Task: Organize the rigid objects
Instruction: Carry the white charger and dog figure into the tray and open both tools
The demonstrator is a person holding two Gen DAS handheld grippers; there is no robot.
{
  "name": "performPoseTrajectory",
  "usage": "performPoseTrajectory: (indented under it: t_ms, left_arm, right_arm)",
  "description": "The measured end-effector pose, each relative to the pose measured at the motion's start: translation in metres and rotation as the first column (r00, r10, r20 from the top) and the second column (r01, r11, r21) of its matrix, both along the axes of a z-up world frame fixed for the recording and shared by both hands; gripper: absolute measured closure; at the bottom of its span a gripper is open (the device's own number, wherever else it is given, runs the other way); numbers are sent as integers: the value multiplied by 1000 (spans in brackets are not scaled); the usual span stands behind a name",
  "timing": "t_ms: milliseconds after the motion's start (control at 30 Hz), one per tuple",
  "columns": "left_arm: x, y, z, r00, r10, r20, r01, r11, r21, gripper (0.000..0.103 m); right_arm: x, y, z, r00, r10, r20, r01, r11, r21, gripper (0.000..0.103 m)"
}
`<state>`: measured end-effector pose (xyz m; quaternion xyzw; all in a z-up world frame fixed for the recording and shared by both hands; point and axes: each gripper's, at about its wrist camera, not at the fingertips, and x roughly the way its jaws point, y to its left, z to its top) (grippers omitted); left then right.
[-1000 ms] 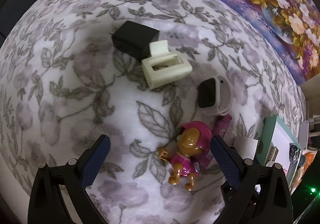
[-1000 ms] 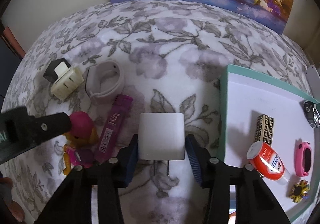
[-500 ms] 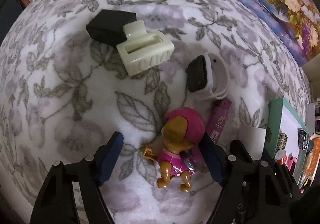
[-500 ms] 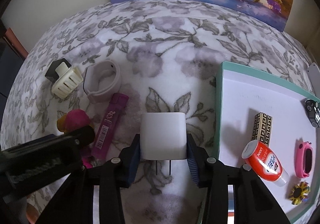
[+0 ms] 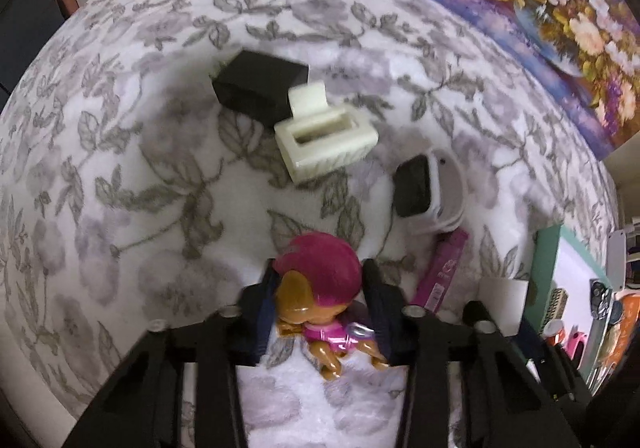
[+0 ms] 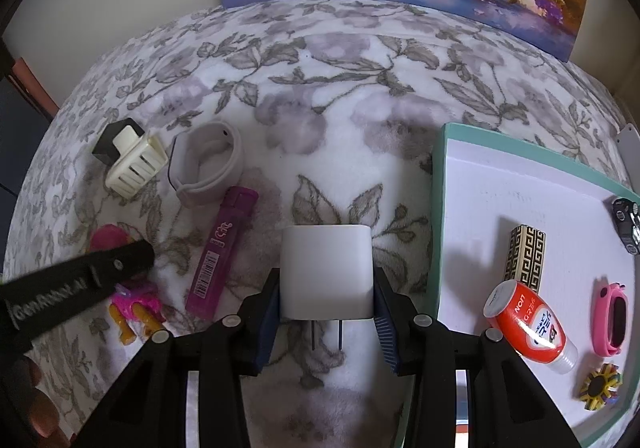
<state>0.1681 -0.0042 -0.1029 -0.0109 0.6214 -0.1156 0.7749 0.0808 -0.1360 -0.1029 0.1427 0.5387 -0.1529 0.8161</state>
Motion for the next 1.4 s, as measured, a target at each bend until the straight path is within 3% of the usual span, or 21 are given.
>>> performPoseTrajectory:
  t_ms: [333, 567, 767, 1067, 1400]
  left_arm:
    - [-3, 5, 38, 996, 2, 88, 1, 999, -38, 64]
    - [-10, 2, 72, 986, 14, 166, 1, 996, -92, 64]
    - [-20, -10, 98, 975, -10, 222, 39, 991, -127, 64]
    - [-39, -47, 101, 974, -88, 210, 119, 983, -142, 64]
    - [-75, -105, 106, 949, -225, 221, 256, 958, -126, 64]
  right_arm:
    - [-3, -6, 8, 999, -25, 22, 24, 999, 46, 59]
    - [-9, -24, 36, 993, -73, 92, 64, 994, 93, 59]
    - [-19, -46, 56, 986, -117, 122, 110, 992, 68, 59]
    - [-58, -109, 52, 955, -283, 85, 274, 956, 107, 59]
    - [-105, -165, 49, 898, -437, 53, 429, 895, 118, 59]
